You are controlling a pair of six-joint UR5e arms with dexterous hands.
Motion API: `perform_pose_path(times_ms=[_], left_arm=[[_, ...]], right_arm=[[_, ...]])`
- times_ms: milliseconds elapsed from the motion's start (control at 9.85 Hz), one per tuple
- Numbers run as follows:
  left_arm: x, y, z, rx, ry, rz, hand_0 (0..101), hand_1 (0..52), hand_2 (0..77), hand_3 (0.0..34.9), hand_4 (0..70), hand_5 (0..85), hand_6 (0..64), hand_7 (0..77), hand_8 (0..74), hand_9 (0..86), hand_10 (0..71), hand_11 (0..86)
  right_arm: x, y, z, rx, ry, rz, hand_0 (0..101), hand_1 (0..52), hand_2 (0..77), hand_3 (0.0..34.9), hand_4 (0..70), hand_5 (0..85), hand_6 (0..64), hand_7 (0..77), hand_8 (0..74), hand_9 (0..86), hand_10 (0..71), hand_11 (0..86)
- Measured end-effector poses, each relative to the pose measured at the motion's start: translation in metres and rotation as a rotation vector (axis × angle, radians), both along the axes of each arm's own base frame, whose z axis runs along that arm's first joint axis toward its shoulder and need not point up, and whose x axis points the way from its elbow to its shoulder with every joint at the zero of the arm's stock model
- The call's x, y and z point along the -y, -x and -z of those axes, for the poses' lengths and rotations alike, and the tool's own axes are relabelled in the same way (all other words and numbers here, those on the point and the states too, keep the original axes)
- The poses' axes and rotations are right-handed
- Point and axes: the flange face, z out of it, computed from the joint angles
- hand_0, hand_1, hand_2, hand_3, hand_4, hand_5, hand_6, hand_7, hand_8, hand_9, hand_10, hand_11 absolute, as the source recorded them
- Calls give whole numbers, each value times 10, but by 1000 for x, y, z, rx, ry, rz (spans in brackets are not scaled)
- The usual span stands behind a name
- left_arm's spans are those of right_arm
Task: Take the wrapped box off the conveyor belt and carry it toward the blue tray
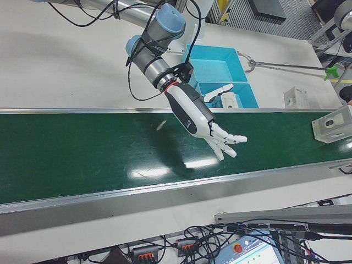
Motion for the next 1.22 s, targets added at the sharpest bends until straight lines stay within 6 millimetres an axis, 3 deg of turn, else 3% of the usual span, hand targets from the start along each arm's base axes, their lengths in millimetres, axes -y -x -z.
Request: perform_pose_path(times_ms=[711, 812, 1016, 1219], left_arm=[[0, 0, 0, 0, 0, 0, 0, 0, 11, 0, 5, 11, 0, 5, 5, 0, 5, 0], [0, 0, 0, 0, 0, 0, 0, 0, 11, 0, 5, 11, 5, 5, 5, 0, 5, 0], [0, 0, 0, 0, 0, 0, 0, 0, 11, 0, 5, 11, 5, 5, 5, 0, 5, 5], [0, 0, 0, 0, 0, 0, 0, 0, 5, 0, 5, 11, 5, 5, 5, 5, 5, 0]], right_arm=[[-5, 10, 5, -2, -3, 12, 493, 164, 98, 0, 125, 196, 93, 267, 65, 93, 0, 11], [-5, 11, 5, -3, -3, 13, 493, 164, 98, 9, 87, 196, 93, 267, 65, 93, 0, 11], [-6, 15, 5, -11, -2, 9, 497, 164, 65, 12, 109, 185, 76, 235, 27, 76, 0, 11], [-10, 27, 13, -14, -5, -8, 508, 175, 60, 45, 98, 175, 65, 229, 49, 71, 0, 11]])
